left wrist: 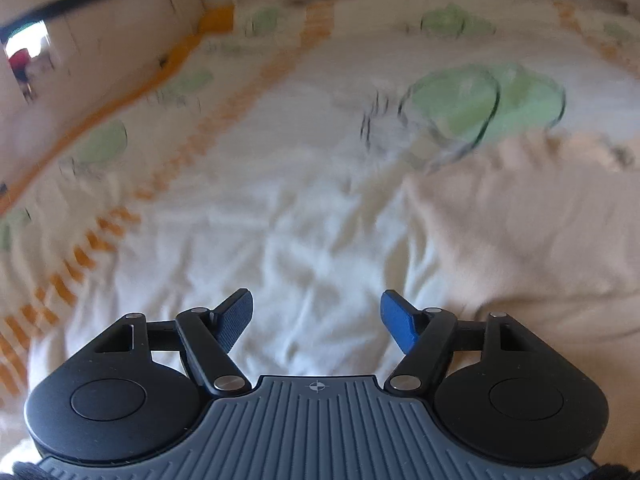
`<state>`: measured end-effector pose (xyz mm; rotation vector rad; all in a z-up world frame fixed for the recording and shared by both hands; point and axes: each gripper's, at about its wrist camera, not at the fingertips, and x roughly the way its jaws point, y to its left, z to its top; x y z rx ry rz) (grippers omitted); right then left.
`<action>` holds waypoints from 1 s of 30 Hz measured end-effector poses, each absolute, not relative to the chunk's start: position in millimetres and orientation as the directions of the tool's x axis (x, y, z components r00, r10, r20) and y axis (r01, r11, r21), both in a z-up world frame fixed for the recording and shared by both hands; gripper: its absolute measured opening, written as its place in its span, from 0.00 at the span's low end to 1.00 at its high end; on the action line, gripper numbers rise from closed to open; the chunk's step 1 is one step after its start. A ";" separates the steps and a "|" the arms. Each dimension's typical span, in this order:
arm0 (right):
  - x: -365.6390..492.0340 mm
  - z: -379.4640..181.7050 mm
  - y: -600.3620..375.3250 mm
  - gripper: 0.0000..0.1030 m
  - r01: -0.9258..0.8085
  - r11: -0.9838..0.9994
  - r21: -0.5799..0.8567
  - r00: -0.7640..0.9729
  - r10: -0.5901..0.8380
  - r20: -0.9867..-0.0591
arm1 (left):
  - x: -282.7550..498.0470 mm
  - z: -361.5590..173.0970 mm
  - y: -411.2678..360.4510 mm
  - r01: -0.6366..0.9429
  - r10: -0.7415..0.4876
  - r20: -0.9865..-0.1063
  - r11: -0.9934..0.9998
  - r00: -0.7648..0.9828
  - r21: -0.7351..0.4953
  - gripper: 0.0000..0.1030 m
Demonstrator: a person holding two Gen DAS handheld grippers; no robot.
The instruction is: Fold small clothes
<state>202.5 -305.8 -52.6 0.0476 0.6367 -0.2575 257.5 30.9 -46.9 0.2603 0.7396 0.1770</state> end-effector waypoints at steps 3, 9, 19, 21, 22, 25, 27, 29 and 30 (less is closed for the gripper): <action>210.0 -66.0 -302.6 0.63 0.245 0.969 -0.038 0.749 -0.215 -0.627 | 258.4 -29.3 10.2 -0.030 0.221 -0.595 0.949 0.772 0.314 0.68; 200.6 -91.3 -315.9 0.94 0.328 0.944 0.032 0.735 -0.234 -0.637 | 282.1 -28.8 -22.5 0.015 0.175 -0.612 0.956 0.772 0.293 0.68; 194.0 -100.8 -326.1 1.00 0.334 0.935 0.119 0.761 -0.193 -0.619 | 290.3 -73.0 -2.4 -0.047 0.137 -0.677 0.987 0.723 0.151 0.78; 194.1 -101.4 -327.9 1.00 0.333 0.934 0.132 0.765 -0.185 -0.617 | 287.9 -74.9 3.5 -0.064 0.126 -0.671 0.991 0.731 0.117 0.83; 193.8 -101.5 -328.0 1.00 0.333 0.933 0.135 0.766 -0.184 -0.616 | 287.7 -76.1 4.4 -0.068 0.122 -0.668 0.992 0.734 0.107 0.86; 193.7 -102.0 -327.8 1.00 0.334 0.933 0.133 0.765 -0.186 -0.616 | 285.1 -79.3 10.0 -0.088 0.114 -0.662 0.993 0.741 0.073 0.91; 193.9 -101.8 -326.7 1.00 0.335 0.934 0.126 0.763 -0.191 -0.617 | 286.0 -80.1 13.7 -0.094 0.096 -0.665 0.995 0.740 0.038 0.91; 193.4 -101.6 -326.8 1.00 0.335 0.933 0.127 0.764 -0.190 -0.617 | 288.2 -80.5 18.3 -0.096 0.075 -0.673 0.995 0.735 0.006 0.91; 193.1 -101.5 -327.3 1.00 0.335 0.933 0.130 0.765 -0.189 -0.616 | 289.3 -80.1 20.2 -0.094 0.065 -0.680 0.996 0.730 -0.006 0.91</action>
